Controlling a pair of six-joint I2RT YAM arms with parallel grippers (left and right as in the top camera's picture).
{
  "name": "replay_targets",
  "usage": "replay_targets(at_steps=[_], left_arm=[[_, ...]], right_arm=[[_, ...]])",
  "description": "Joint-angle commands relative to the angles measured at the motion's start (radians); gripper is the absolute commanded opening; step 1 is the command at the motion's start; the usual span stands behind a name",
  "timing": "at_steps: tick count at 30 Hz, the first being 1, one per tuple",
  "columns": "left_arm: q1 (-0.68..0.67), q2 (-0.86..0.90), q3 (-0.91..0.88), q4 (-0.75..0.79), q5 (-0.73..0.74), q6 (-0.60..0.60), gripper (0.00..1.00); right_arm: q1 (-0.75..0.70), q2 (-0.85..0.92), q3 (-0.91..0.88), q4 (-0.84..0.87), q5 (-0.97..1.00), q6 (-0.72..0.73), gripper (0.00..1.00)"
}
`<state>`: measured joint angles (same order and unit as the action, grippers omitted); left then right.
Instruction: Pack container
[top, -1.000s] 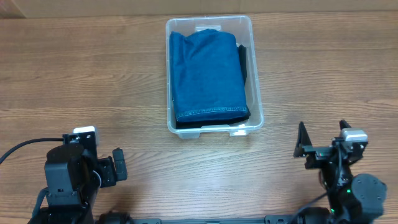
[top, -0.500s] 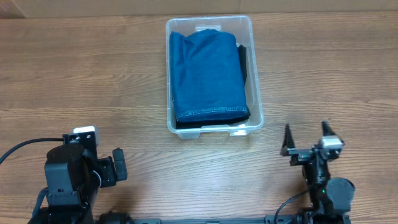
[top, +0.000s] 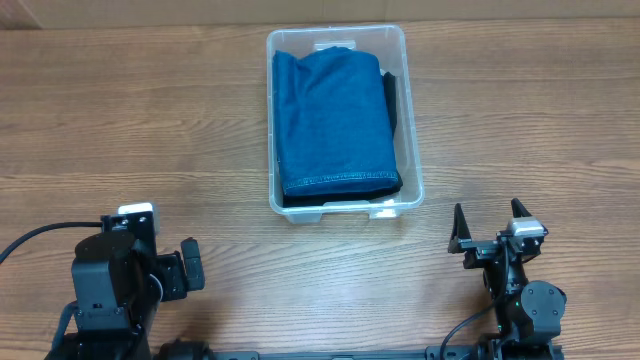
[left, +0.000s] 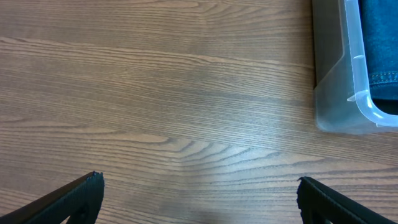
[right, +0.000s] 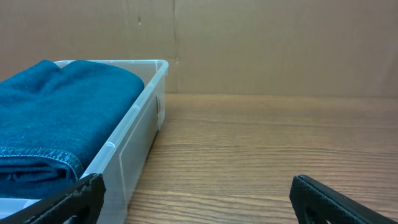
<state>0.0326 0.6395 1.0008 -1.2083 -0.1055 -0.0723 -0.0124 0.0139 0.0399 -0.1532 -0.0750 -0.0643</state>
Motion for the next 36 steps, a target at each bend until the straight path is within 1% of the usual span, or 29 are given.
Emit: replay_targets(at_steps=[1,8,11,15,17,21,24,25,27,30,32,33,34,36], left_arm=[[-0.007,-0.005,-0.005,0.003,-0.002,-0.006,1.00],[-0.007,-0.005,-0.005,0.003,-0.002,-0.006,1.00],[-0.007,-0.035,-0.006,0.002,-0.002,-0.006,1.00],[-0.007,-0.153,-0.031,0.003,0.000,-0.003,1.00],[-0.007,-0.261,-0.105,0.043,0.002,-0.003,1.00],[-0.007,-0.470,-0.321,0.207,-0.010,-0.002,1.00],[-0.006,-0.598,-0.502,0.386,-0.011,-0.001,1.00],[-0.007,-0.631,-0.572,0.482,-0.013,0.011,1.00],[-0.007,-0.632,-0.676,0.658,-0.013,0.032,1.00],[-0.007,-0.636,-0.838,0.980,-0.009,0.071,1.00],[-0.006,-0.636,-0.949,1.188,-0.009,0.077,1.00],[-0.007,-0.635,-1.001,1.215,-0.008,0.076,1.00],[-0.007,-0.635,-0.993,1.122,-0.005,0.077,1.00],[-0.007,-0.626,-0.993,1.136,0.002,0.076,1.00]], right_arm=[[0.006,-0.005,0.001,0.005,-0.001,-0.004,1.00],[0.006,-0.005,0.001,0.004,-0.001,-0.004,1.00],[0.006,-0.005,0.001,0.004,-0.001,-0.004,1.00],[0.006,-0.005,0.001,0.004,-0.001,-0.004,1.00],[0.006,-0.005,0.001,0.005,-0.001,-0.004,1.00],[0.006,-0.005,0.001,0.005,-0.002,-0.004,1.00],[0.006,-0.005,0.001,0.004,-0.001,-0.004,1.00],[0.006,-0.005,0.001,0.004,-0.002,-0.004,1.00],[0.006,-0.005,0.001,0.004,-0.001,-0.004,1.00],[0.006,-0.005,0.001,0.005,-0.002,-0.004,1.00],[0.006,-0.005,0.001,0.004,-0.001,-0.004,1.00],[0.006,-0.005,0.001,0.004,-0.001,-0.004,1.00],[0.006,-0.005,0.001,0.004,-0.001,-0.004,1.00],[0.006,-0.005,0.001,0.005,-0.001,-0.004,1.00]])
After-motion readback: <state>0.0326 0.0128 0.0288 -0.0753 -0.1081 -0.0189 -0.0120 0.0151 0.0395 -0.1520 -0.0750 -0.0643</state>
